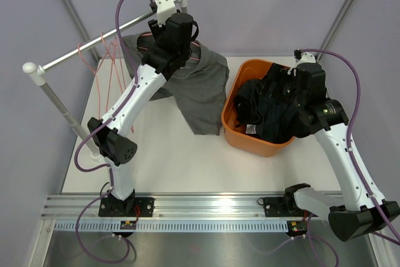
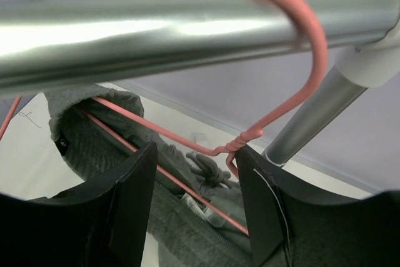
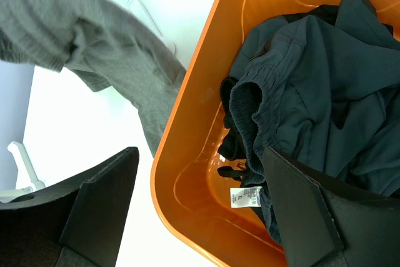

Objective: Remove the shorts from the hanger

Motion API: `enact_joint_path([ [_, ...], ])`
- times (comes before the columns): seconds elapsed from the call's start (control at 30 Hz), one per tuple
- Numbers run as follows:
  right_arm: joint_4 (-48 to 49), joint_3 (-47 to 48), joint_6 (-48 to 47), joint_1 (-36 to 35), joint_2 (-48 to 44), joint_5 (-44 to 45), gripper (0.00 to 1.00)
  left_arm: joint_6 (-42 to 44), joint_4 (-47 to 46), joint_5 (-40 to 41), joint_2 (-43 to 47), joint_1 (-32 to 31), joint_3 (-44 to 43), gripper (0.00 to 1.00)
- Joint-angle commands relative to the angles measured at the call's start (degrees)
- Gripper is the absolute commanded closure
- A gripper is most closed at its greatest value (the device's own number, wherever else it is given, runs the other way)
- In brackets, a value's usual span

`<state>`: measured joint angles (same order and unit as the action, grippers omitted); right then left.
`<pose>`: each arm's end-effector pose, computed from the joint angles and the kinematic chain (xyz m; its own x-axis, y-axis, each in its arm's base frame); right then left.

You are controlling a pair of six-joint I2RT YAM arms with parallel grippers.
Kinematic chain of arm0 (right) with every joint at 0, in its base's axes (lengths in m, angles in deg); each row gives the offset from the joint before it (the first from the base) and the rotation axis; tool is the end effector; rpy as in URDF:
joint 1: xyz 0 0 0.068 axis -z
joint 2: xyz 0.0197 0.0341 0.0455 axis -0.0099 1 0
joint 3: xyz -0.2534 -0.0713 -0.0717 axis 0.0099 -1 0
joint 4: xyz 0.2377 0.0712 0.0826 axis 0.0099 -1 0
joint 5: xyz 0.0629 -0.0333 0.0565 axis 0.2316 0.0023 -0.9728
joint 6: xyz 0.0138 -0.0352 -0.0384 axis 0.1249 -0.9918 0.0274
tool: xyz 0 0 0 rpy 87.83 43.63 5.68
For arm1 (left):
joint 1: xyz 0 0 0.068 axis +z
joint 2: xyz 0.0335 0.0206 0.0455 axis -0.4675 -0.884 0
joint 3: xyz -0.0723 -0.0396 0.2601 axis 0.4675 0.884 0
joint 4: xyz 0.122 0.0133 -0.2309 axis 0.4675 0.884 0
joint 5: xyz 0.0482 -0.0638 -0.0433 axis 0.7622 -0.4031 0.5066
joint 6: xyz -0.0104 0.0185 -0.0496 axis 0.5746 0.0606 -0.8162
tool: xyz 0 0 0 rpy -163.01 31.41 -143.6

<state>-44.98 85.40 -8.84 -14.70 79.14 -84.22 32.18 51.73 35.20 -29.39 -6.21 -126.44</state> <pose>0.2205 0.0609 0.4108 -0.4907 0.2911 -0.8213 -0.0850 0.9221 0.3775 0.3614 -0.2097 0.4682 -0.0682 -0.2212 -0.9728 -0.3732 0.9100 -0.1807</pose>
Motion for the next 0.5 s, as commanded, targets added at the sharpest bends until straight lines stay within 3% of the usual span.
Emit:
enact_joint_path([
  [0.0,0.6,1.7,-0.9,-0.1,-0.8,-0.5,0.11,-1.7,-5.2,0.1,3.8,-0.5,1.6,0.43],
  [0.17,0.5,1.7,-0.8,-0.1,-1.2,-0.9,0.10,-2.4,-1.1,-0.6,1.6,-0.5,-2.6,0.42],
  [0.3,0.1,2.0,-0.7,-0.1,-1.1,-1.2,0.10,-1.9,-3.9,0.4,3.7,-0.5,0.9,0.41],
  [0.47,0.7,1.7,-0.7,-0.1,-0.5,-1.5,0.10,0.4,-3.6,1.4,1.7,-0.3,-2.9,0.40],
])
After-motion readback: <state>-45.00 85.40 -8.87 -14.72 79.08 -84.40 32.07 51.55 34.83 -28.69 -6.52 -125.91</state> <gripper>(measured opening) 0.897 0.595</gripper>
